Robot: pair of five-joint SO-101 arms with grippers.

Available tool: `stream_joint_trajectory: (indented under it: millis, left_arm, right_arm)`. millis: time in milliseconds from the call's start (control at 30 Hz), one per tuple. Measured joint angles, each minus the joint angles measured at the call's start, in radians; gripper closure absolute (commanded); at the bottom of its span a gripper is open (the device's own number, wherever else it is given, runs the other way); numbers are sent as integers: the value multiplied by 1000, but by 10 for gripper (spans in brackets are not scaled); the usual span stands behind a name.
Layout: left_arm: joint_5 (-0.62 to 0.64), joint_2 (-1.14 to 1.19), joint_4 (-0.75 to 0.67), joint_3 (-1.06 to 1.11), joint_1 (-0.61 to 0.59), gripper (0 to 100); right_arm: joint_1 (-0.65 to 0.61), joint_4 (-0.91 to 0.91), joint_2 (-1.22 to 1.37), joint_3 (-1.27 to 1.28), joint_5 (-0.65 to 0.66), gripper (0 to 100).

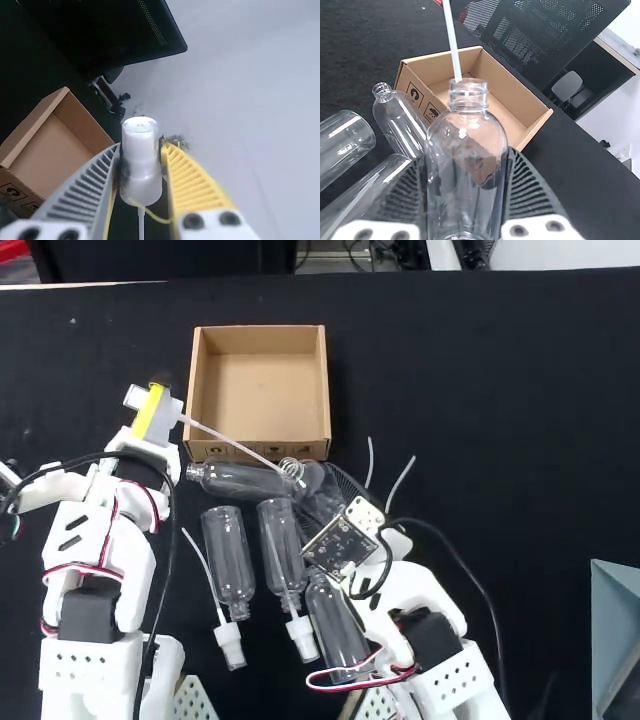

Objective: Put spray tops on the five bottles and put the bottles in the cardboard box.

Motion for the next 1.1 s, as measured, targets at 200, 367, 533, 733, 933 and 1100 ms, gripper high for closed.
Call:
stream_joint_trajectory:
  millis: [200, 367, 533, 733, 933, 1100]
  left_arm:
    - [-2, 0, 0, 26, 11, 972]
    - [-48, 0, 0, 34, 58, 972]
    - [-54, 0, 0, 34, 74, 972]
    - [-58, 0, 0, 35, 75, 972]
    - [-58, 0, 0, 51, 77, 972]
    - [-58, 0, 0, 68, 114, 972]
  right_arm:
    - [0, 0, 0, 0, 0, 987]
    - [0, 0, 0, 0, 0, 987]
    - [0, 0, 0, 0, 0, 987]
    - [0, 0, 0, 0, 0, 987]
    - [0, 0, 0, 0, 3, 987]
    - [0, 0, 0, 0, 3, 987]
